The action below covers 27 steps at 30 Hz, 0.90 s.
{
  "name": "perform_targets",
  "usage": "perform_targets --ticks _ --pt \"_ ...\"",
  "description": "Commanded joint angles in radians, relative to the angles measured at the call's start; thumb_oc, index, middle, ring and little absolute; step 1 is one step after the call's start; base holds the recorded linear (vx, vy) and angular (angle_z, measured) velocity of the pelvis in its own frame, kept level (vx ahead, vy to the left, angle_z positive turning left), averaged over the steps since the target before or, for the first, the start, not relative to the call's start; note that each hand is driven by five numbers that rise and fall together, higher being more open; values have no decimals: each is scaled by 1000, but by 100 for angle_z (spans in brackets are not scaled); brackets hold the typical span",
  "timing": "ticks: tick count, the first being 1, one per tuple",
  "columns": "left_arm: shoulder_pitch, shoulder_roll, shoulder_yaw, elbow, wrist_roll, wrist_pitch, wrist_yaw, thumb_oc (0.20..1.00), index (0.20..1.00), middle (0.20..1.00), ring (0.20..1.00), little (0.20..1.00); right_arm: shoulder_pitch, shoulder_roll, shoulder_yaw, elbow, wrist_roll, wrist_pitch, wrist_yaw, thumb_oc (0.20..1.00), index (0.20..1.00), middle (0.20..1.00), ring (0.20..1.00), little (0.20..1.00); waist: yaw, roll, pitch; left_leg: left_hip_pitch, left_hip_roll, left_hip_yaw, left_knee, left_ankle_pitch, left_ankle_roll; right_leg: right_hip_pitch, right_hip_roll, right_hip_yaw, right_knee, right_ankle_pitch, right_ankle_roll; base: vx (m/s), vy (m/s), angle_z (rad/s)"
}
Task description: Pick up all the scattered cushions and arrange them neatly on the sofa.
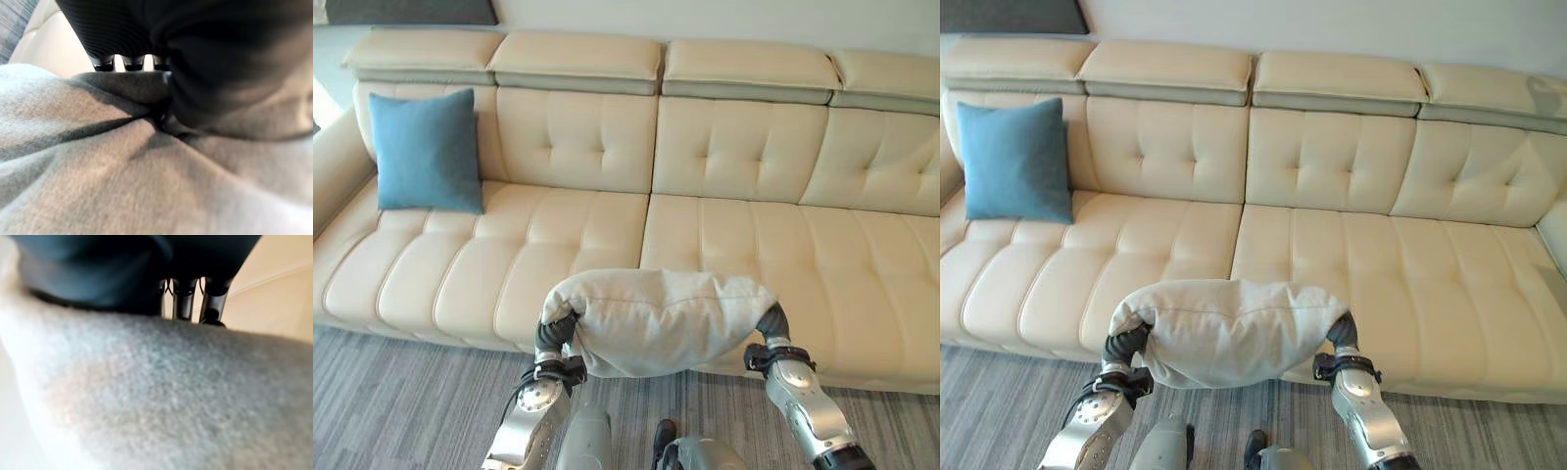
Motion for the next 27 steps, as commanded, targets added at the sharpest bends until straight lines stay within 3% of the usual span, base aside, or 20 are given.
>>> perform_targets --ticks 1,2,3,5,6,10,13,17,19,21,23,25,27 --pt "-149 -19 -37 -109 31 -95 -17 200 200 200 200 200 -102 34 51 -117 12 -85 2 200 200 200 200 200 -12 -22 33 221 -72 19 -250 19 91 57 -34 -6 -195 34 121 356 -1 -4" --pt "-145 -21 -45 -113 33 -92 -9 200 200 200 200 200 -107 36 60 -120 4 -83 -7 200 200 200 200 200 -10 -17 23 230 -66 -23 -461 77 87 69 -29 -3 -192 26 124 186 21 0" --pt "-145 -21 -45 -113 33 -92 -9 200 200 200 200 200 -106 36 61 -120 3 -83 -7 200 200 200 200 200 -12 -19 24 242 -69 -24 -481 88 87 71 -30 -4 -192 25 125 286 40 9" --pt "-143 -24 -53 -112 44 -85 -4 200 200 200 200 200 -103 38 65 -131 -5 -81 -16 200 200 200 200 200 -19 -7 17 235 -42 -53 -663 188 57 99 -23 -9 -188 -1 120 297 85 3" --pt "-143 -28 -58 -111 46 -84 0 200 200 200 200 200 -97 39 62 -137 -7 -80 -24 200 200 200 200 200 -29 -1 14 202 -35 -39 -667 192 35 124 -26 -11 -182 -15 117 281 107 -5" --pt "-126 -27 -59 -111 38 -92 11 200 200 200 200 200 -75 49 62 -145 -24 -75 -18 200 200 200 200 200 -31 7 -10 244 -28 -18 -667 209 37 163 -26 -3 -174 -37 124 344 180 -2" --pt "-106 -16 -62 -132 33 -95 7 200 200 200 200 200 -51 58 62 -161 -27 -70 -12 200 200 200 200 200 -30 0 -40 280 -43 -1 -667 188 51 185 -51 5 -172 -42 142 331 218 -28" --pt "-110 2 -67 -137 29 -87 16 200 200 200 200 200 -45 80 66 -168 -34 -63 -16 200 200 200 200 200 -21 -18 -58 326 -67 15 -667 140 96 181 -88 18 -114 -57 170 241 209 -4" --pt "-114 11 -68 -146 36 -84 25 200 200 200 200 200 -47 93 73 -175 -41 -63 -17 200 200 200 200 200 -19 -21 -52 346 -77 20 -667 115 123 120 -109 30 24 -50 191 132 240 -6" --pt "-122 26 -60 -162 44 -90 41 200 200 200 200 200 -80 112 93 -179 -44 -65 -21 200 200 200 200 200 -18 -18 -27 365 -85 35 -667 97 150 18 -140 47 207 28 224 33 243 -15" --pt "-128 29 -59 -167 50 -90 47 200 200 200 200 200 -95 121 101 -179 -48 -66 -28 200 200 200 200 200 -17 -15 -23 367 -86 40 -667 89 152 -6 -144 54 236 26 222 23 133 -22" --pt "-143 29 -59 -171 54 -97 53 200 200 200 200 200 -123 131 110 -179 -51 -68 -40 200 200 200 200 200 -12 -9 -24 373 -85 41 -667 79 148 -27 -135 51 189 5 208 50 86 -12" --pt "-177 30 -52 -166 64 -104 65 200 200 200 200 200 -180 135 118 -165 -38 -73 -61 200 200 200 200 200 -4 -4 -20 369 -78 37 -667 82 139 -22 -106 48 26 11 195 31 7 -12"
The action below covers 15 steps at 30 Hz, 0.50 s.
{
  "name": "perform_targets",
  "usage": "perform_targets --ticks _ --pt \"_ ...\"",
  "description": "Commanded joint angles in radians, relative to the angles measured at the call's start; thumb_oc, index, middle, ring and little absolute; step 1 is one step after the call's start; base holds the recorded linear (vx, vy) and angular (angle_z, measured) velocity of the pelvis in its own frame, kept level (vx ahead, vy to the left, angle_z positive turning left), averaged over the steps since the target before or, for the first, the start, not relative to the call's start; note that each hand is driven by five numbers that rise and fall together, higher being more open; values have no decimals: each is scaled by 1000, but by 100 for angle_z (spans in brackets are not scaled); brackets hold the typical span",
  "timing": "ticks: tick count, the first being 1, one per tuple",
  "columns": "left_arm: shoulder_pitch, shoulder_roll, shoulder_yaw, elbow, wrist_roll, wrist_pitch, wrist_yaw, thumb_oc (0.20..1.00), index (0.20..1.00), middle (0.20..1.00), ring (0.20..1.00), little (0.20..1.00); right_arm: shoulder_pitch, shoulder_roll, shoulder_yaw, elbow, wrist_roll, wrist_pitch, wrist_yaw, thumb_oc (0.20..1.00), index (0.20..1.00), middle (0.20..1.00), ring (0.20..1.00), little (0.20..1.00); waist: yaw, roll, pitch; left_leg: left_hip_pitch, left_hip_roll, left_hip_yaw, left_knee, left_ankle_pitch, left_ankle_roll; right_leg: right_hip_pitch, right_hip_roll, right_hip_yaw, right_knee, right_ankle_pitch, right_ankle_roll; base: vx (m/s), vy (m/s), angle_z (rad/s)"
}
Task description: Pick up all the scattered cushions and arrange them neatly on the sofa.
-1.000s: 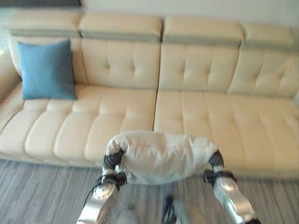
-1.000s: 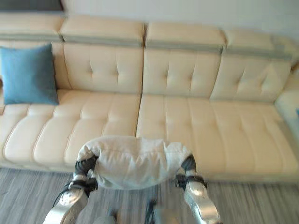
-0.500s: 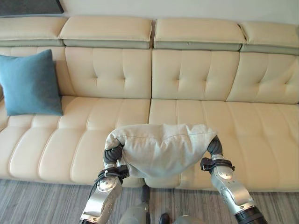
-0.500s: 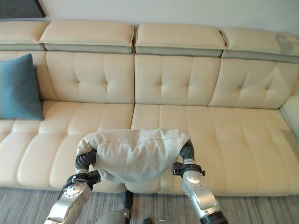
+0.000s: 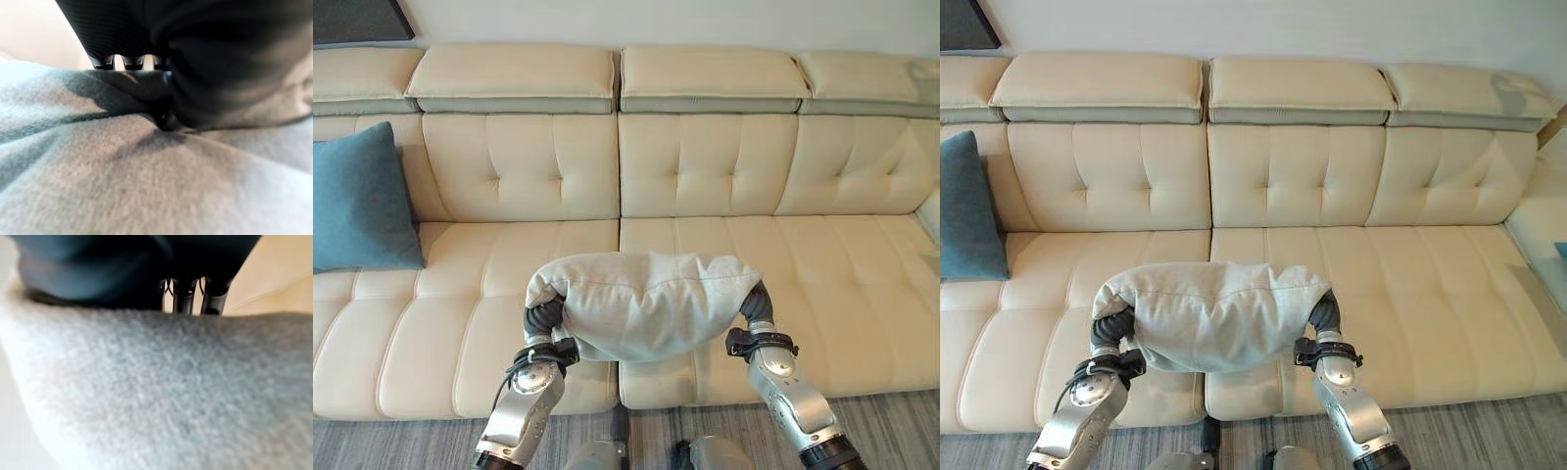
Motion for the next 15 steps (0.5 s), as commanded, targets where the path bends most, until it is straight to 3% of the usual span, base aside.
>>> perform_targets --ticks 1,3,8,15 --pt "-113 -12 -57 -153 63 -111 -9 200 200 200 200 200 -153 82 76 -81 -6 -82 6 200 200 200 200 200 31 -13 -45 36 12 15 -8 -123 -70 55 46 5 -298 140 13 17 -27 -10" --pt "-134 -10 -48 -139 73 -107 -2 200 200 200 200 200 -180 82 86 -73 -4 -81 -6 200 200 200 200 200 36 -23 -45 41 10 11 -8 -125 -75 73 53 10 -401 179 15 76 -34 9" --pt "-184 -27 -45 -89 68 -99 11 200 200 200 200 200 -243 92 101 -7 -9 -53 -28 200 200 200 200 200 40 -37 -70 59 12 14 -8 -139 -84 159 61 -10 -504 191 12 147 -41 17" --pt "-405 7 -58 38 85 -84 63 200 200 200 200 200 -444 84 118 120 8 -28 -82 200 200 200 200 200 43 -44 -53 34 19 -5 -8 -139 -93 157 64 -29 -504 175 2 84 -24 5"
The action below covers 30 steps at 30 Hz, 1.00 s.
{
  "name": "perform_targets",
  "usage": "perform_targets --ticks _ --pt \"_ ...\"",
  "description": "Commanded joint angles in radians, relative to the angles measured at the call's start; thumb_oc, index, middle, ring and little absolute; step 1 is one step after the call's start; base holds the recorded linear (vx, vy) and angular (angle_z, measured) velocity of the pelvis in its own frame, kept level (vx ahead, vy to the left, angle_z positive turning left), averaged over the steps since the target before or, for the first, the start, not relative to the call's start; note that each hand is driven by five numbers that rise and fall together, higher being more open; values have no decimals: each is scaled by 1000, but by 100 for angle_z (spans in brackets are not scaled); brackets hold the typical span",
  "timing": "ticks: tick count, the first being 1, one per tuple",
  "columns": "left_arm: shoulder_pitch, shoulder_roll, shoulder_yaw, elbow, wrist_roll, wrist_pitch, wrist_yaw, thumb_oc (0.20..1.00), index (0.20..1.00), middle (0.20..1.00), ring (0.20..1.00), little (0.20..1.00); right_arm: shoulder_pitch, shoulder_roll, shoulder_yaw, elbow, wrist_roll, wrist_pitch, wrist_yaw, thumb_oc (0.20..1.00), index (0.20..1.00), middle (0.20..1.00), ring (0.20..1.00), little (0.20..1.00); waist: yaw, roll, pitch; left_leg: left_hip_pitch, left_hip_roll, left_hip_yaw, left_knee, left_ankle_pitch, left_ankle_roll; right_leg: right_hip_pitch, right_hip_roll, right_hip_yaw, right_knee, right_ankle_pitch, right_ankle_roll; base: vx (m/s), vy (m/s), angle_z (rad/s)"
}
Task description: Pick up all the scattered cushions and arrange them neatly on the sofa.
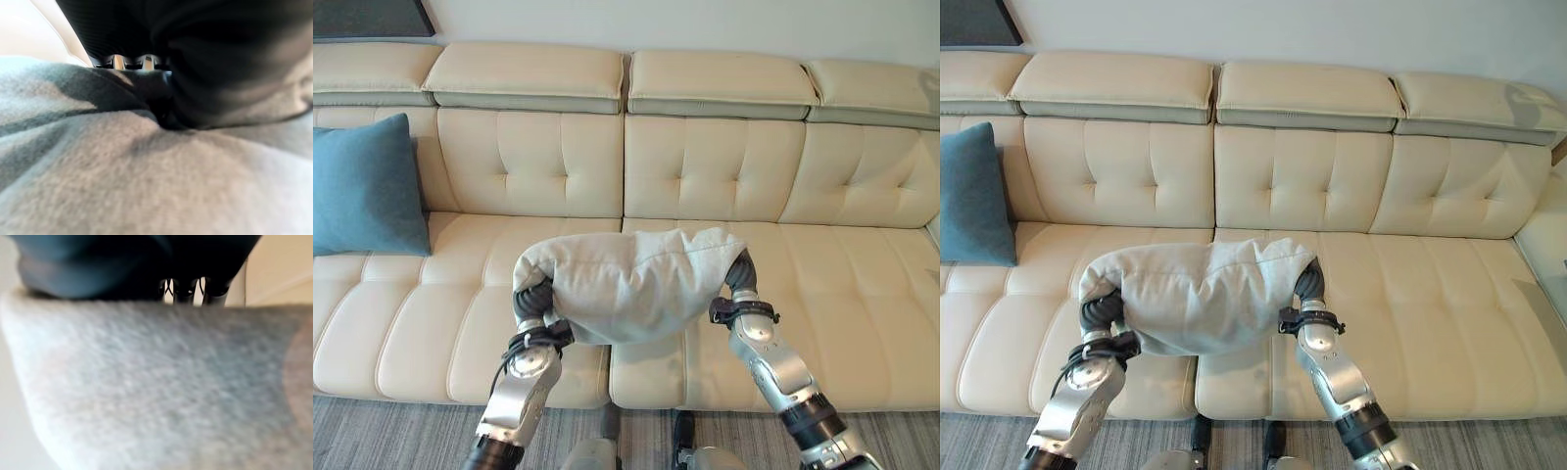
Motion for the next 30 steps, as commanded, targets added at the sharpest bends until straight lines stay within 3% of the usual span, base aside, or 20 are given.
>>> perform_targets --ticks 1,9,15,21,22,23,24,25,26,27,28,30 --pt "-274 15 -84 -15 43 -91 9 200 200 200 200 200 -220 71 85 -15 3 -44 -4 200 200 200 200 200 6 -26 -35 54 -33 30 -7 -150 -2 27 -6 -4 -4 -140 44 12 -13 11" --pt "-493 57 -98 106 55 -91 60 200 200 200 200 200 -402 63 80 98 3 -20 -54 200 200 200 200 200 13 -28 -3 -34 -37 11 -7 -129 -9 -46 -5 -11 -4 -136 44 27 9 14" --pt "-520 35 -101 134 68 -83 85 200 200 200 200 200 -427 76 81 129 -32 0 -71 200 200 200 200 200 15 -20 26 -72 -46 4 -7 -121 -9 -83 -12 -16 7 -138 44 18 25 4" --pt "-650 25 -140 304 65 -83 121 200 200 200 200 200 -514 89 83 284 -56 5 -115 200 200 200 200 200 10 -17 65 -129 -47 1 -7 -102 -15 -143 -13 -12 13 -123 44 -6 9 2" --pt "-682 28 -148 346 63 -82 126 225 225 225 225 225 -531 93 84 323 -54 3 -123 200 200 200 200 200 9 -18 69 -139 -46 1 -7 -98 -17 -155 -13 -11 13 -119 44 -52 17 1" --pt "-759 48 -167 454 69 -68 128 341 341 341 341 341 -585 89 90 411 -62 15 -130 200 200 200 200 200 4 -19 77 -160 -44 5 -7 -89 -23 -177 -11 -8 9 -106 45 -43 17 0" --pt "-805 58 -177 521 60 -65 124 404 404 404 404 404 -622 81 95 467 -68 22 -132 200 200 200 200 200 1 -19 78 -170 -42 9 -7 -85 -26 -187 -10 -7 6 -100 46 -37 13 -3" --pt "-811 58 -178 527 59 -68 123 423 423 423 423 423 -628 81 94 472 -67 20 -132 200 200 200 200 200 2 -20 80 -172 -42 9 -7 -84 -26 -190 -10 -6 6 -99 46 -15 2 -4" --pt "-850 70 -188 571 49 -71 113 495 495 495 495 495 -661 71 100 516 -72 25 -124 329 329 329 329 329 -2 -21 81 -179 -41 10 -7 -81 -28 -197 -8 -3 4 -94 47 -14 0 -5" --pt "-933 116 -205 681 28 -70 77 915 915 915 915 915 -731 39 114 623 -73 36 -107 1000 1000 1000 1000 1000 -7 -22 79 -188 -38 16 -7 -79 -31 -208 -7 4 -3 -84 51 -13 0 -4" --pt "-939 117 -206 687 26 -73 75 1000 1000 1000 1000 1000 -736 39 113 627 -72 34 -106 1000 1000 1000 1000 1000 -7 -23 81 -189 -37 16 -7 -78 -31 -209 -6 5 -4 -83 51 0 0 0" --pt "-1019 164 -229 782 2 -71 32 1000 1000 1000 1000 1000 -811 -2 139 718 -72 52 -61 1000 1000 1000 1000 1000 -10 -24 79 -196 -34 21 -7 -75 -34 -219 -6 11 -4 -79 56 0 0 0"
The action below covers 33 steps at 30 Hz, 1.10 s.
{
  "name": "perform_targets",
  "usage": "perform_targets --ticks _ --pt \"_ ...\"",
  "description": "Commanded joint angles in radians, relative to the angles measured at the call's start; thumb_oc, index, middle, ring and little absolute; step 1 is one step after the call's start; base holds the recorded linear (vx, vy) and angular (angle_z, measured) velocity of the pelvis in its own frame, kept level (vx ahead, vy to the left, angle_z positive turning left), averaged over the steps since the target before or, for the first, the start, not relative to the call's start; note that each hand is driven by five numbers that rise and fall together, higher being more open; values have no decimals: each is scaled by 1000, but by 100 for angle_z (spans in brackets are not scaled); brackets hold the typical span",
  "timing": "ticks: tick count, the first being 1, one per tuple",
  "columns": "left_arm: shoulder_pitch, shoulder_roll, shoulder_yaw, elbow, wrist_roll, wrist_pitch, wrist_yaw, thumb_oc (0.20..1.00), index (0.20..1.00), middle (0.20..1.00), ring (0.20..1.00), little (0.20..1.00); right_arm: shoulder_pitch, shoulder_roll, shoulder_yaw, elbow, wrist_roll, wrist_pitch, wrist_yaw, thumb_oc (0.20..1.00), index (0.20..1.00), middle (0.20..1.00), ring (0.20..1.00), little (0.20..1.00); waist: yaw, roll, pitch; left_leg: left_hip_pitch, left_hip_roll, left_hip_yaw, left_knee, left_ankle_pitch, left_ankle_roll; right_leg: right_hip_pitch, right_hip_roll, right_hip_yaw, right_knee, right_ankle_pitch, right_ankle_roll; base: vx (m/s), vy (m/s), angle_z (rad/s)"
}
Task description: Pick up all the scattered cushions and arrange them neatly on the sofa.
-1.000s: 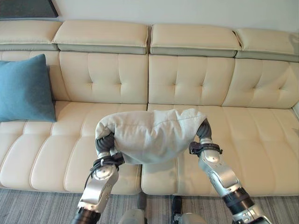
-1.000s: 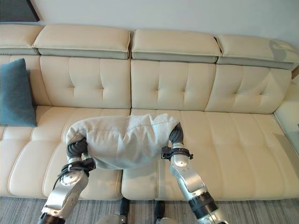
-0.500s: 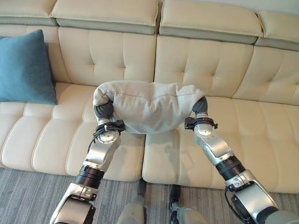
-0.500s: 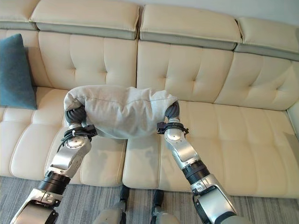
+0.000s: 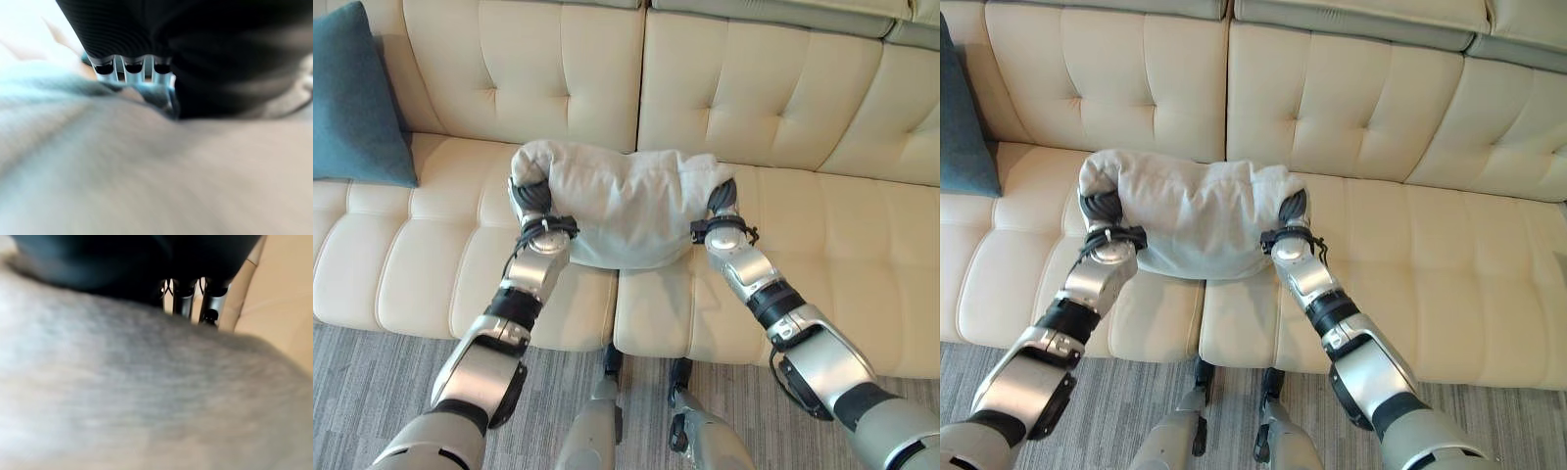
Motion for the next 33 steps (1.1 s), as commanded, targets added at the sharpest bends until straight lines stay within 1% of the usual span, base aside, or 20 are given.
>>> perform_targets --ticks 1,2,3,5,6,7,8,11,13,14,15,17,18,19,20,21,22,25,28,33 --pt "-248 60 -90 97 -33 -60 -109 1000 1000 1000 1000 1000 -163 -44 52 75 -20 9 86 1000 1000 1000 1000 1000 -9 -15 27 85 -23 64 -8 -136 -33 43 -3 38 -4 -124 75 7 8 -3" --pt "-302 87 -92 165 -132 -83 -156 1000 1000 1000 1000 1000 -233 -88 82 146 -6 24 125 1000 1000 1000 1000 1000 -12 -15 20 82 -24 68 -8 -135 -35 37 -3 44 -4 -121 77 0 0 0" --pt "-307 87 -93 169 -134 -85 -158 1000 1000 1000 1000 1000 -238 -89 83 150 -5 22 127 1000 1000 1000 1000 1000 -12 -14 22 81 -24 68 -8 -135 -35 37 -3 44 -4 -120 78 0 0 0" --pt "-322 102 -82 208 -216 -94 -202 1000 1000 1000 1000 1000 -274 -122 102 187 -5 36 148 1000 1000 1000 1000 1000 -14 -14 18 82 -23 68 -8 -135 -37 36 -3 45 -4 -121 79 0 0 0" --pt "-325 108 -34 249 -446 -128 -242 1000 1000 1000 1000 1000 -316 -183 97 234 40 48 156 1000 1000 1000 1000 1000 -18 -9 16 88 -25 70 -8 -136 -40 41 -4 45 -4 -120 82 0 0 0" --pt "-325 108 -34 249 -446 -129 -242 1000 1000 1000 1000 1000 -317 -183 97 234 40 47 156 1000 1000 1000 1000 1000 -18 -9 15 87 -25 70 -8 -136 -40 41 -4 45 -4 -119 82 0 0 0" --pt "-289 118 15 233 -591 -142 -265 1000 1000 1000 1000 1000 -285 -231 19 249 132 45 129 1000 1000 1000 1000 1000 -24 0 9 96 -25 70 -8 -142 -43 48 -5 46 -4 -122 85 0 0 0" --pt "-210 172 71 216 -588 -127 -277 1000 1000 1000 1000 1000 -183 -277 -108 182 219 3 77 1000 1000 1000 1000 1000 -35 12 -9 119 -26 79 -8 -154 -41 63 -6 50 -4 -127 87 46 17 -6" --pt "-103 197 116 191 -511 -101 -295 1000 1000 1000 1000 1000 -60 -292 -197 106 258 -36 85 1000 1000 1000 1000 1000 -44 18 -20 134 -26 88 -8 -158 -36 75 -9 52 -4 -128 85 40 14 -14" --pt "44 234 142 147 -388 -69 -352 1000 1000 1000 1000 1000 62 -338 -250 60 250 -47 119 1000 1000 1000 1000 1000 -47 25 -30 165 -27 91 -8 -175 -35 104 -9 52 -4 -140 87 39 7 -10" --pt "49 233 143 144 -386 -68 -352 1000 1000 1000 1000 1000 66 -338 -250 58 249 -46 119 1000 1000 1000 1000 1000 -48 25 -33 163 -27 92 -8 -173 -34 103 -9 52 -4 -138 87 45 18 -11" --pt "208 268 176 79 -252 -50 -387 1000 1000 1000 1000 1000 200 -394 -278 -8 183 -44 174 1000 1000 1000 1000 1000 -51 27 -49 187 -27 102 -8 -182 -31 122 -12 56 -4 -140 88 21 19 -21" --pt "385 242 247 -8 -182 -45 -398 1000 1000 1000 1000 1000 355 -398 -329 -99 138 -51 212 1000 1000 1000 1000 1000 -52 26 -64 205 -28 113 -8 -187 -26 138 -12 60 -4 -139 88 43 11 -31" --pt "390 241 248 -11 -181 -44 -398 1000 1000 1000 1000 1000 359 -397 -329 -102 138 -50 212 1000 1000 1000 1000 1000 -52 27 -65 211 -28 113 -8 -192 -27 143 -11 60 -4 -143 89 21 11 -31" --pt "542 191 316 -90 -144 -49 -401 1000 1000 1000 1000 1000 488 -382 -384 -168 91 -54 246 1000 1000 1000 1000 1000 -53 25 -77 234 -27 118 -8 -199 -24 165 -11 65 -4 -147 91 26 5 -32" --pt "550 190 317 -96 -142 -47 -400 1000 1000 1000 1000 1000 495 -381 -384 -173 90 -53 246 1000 1000 1000 1000 1000 -53 25 -79 236 -27 119 -8 -200 -24 167 -11 66 -4 -147 91 1 22 -32" --pt "681 136 362 -155 -88 -37 -411 1000 1000 1000 1000 1000 626 -352 -432 -234 41 -48 283 1000 1000 1000 1000 1000 -58 27 -95 253 -27 123 -8 -206 -20 182 -11 69 -4 -149 92 -4 18 -22" --pt "779 100 400 -174 -33 -18 -431 1000 1000 1000 1000 1000 728 -356 -466 -278 -37 -30 324 1000 1000 1000 1000 1000 -60 27 -118 270 -28 126 -8 -213 -17 197 -12 70 -4 -152 93 -16 31 -7" --pt "870 54 419 -172 40 1 -443 1000 1000 1000 1000 1000 841 -321 -509 -301 -88 -20 351 1000 1000 1000 1000 1000 -70 29 -139 287 -29 133 -8 -219 -14 213 -15 73 -4 -150 96 -61 53 -6" --pt "934 -3 426 -151 114 19 -455 1000 1000 1000 1000 1000 955 -264 -536 -313 -153 -8 373 1000 1000 1000 1000 1000 -80 30 -151 304 -32 143 -8 -222 -11 227 -23 65 -4 -139 104 -95 59 -4"
